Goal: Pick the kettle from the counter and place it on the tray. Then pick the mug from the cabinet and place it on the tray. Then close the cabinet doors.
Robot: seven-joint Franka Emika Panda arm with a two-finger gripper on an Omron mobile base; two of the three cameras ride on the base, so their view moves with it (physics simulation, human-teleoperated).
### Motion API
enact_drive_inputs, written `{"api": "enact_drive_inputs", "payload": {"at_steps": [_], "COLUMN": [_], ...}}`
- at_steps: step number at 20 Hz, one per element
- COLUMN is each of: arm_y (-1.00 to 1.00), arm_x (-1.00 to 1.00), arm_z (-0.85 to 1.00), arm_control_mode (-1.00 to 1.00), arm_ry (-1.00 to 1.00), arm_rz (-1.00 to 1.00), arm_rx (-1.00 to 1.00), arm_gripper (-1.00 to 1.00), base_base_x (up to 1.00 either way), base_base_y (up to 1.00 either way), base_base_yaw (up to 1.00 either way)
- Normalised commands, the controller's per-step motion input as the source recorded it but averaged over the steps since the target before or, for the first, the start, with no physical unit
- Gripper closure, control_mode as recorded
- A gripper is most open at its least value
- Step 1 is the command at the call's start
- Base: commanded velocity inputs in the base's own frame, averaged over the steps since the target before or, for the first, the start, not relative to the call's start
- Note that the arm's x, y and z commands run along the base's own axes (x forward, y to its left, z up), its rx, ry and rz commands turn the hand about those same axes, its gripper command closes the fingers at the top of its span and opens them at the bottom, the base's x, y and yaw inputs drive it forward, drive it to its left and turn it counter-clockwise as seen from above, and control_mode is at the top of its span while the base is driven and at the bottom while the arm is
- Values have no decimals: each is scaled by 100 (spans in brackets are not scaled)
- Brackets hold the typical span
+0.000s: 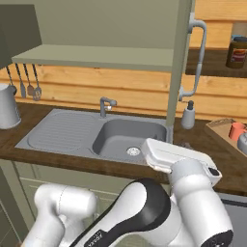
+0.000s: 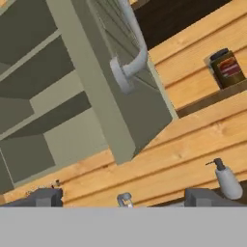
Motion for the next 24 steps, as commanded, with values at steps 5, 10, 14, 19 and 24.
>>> {"api": "enact_drive_inputs", "payload": {"at_steps": [5, 10, 14, 19, 24], "arm_y": [-45, -29, -5, 1, 11], "arm_x": [43, 34, 37, 27, 12], "arm_z": [0, 5, 27, 44, 47], "arm_control_mode": [-100, -100, -100, -100, -100], "arm_ry": [-1, -3, -2, 0, 0], "arm_rz": [7, 10, 8, 4, 2], "arm_rx": [14, 14, 14, 9, 6], "arm_gripper": [-100, -100, -100, -100, -100], "base_base_x": [0, 0, 0, 0, 0], "base_base_y": [0, 0, 0, 0, 0], "base_base_yaw": [0, 0, 0, 0, 0]}}
